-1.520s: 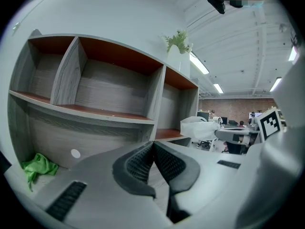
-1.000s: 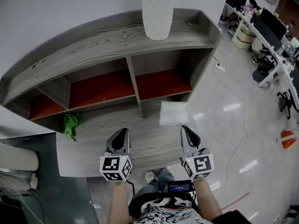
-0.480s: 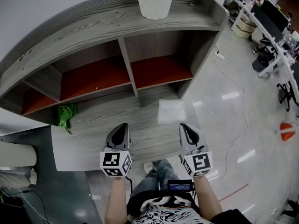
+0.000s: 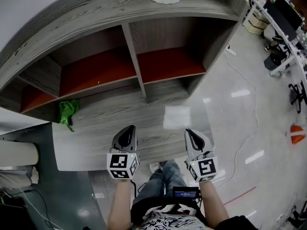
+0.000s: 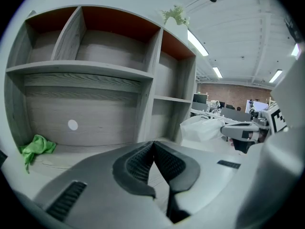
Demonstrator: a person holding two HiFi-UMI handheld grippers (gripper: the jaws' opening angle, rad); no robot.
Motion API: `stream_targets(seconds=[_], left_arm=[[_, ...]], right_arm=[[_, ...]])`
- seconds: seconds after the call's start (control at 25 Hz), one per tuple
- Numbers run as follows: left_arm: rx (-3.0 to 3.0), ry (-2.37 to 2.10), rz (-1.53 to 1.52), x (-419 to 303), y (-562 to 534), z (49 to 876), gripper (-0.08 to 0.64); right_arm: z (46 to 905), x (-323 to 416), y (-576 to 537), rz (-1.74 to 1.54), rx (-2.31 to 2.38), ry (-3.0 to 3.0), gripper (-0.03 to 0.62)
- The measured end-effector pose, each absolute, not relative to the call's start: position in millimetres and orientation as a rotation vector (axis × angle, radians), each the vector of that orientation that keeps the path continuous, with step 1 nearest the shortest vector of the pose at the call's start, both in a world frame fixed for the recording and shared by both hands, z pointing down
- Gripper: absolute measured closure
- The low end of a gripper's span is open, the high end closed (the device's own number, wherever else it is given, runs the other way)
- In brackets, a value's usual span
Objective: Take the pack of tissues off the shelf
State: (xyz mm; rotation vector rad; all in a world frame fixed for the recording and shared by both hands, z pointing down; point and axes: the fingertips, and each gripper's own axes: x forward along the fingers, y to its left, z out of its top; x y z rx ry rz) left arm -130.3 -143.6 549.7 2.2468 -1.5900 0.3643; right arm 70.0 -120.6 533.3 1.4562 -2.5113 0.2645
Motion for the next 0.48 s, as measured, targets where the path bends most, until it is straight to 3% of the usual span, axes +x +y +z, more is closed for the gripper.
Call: stream_targets(seconds=[0.48], left_arm=[[2.202, -1.571, 0.409, -131.7, -132.9, 594.6, 0.554]], right_arm=[[592.7, 66.3, -98.4, 0.368, 1.404, -2.448, 0.580]])
